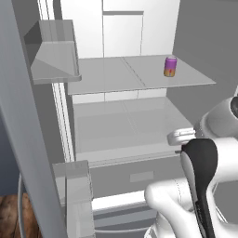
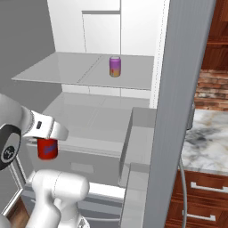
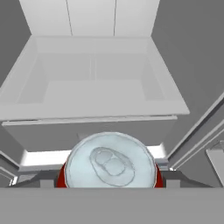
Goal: Open the fridge, grab two sodas, and place both sodas inside the bowl with ice on the dining counter.
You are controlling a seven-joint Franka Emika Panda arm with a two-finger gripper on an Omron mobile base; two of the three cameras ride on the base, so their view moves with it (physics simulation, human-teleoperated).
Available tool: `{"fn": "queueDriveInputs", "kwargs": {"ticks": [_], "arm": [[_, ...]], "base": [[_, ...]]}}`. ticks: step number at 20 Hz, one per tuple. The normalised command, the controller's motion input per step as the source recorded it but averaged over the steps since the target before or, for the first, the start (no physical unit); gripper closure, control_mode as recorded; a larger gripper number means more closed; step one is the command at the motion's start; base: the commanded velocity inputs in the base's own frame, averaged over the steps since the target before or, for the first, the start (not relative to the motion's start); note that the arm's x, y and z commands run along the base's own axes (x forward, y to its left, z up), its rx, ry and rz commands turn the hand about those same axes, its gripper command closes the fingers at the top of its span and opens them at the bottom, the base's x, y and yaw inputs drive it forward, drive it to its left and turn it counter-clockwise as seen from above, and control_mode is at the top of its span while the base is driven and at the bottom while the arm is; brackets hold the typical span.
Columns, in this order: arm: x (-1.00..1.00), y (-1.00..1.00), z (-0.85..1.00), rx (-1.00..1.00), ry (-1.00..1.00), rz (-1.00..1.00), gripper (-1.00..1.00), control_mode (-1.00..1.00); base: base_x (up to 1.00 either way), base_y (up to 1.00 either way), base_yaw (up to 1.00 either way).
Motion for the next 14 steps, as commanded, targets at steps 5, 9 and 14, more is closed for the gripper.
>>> {"fn": "queueDriveInputs", "kwargs": {"ticks": [5,9,14], "arm": [[-0.13,0.00,0.00,0.00,0.00,-0.02,1.00,1.00],[0.00,0.00,0.00,0.00,0.00,0.00,1.00,1.00],[0.00,0.00,0.00,0.00,0.00,0.00,1.00,1.00]], "base": [[-0.29,0.00,-0.04],[-0.76,0.00,-0.16],[-0.94,0.00,-0.23]]}}
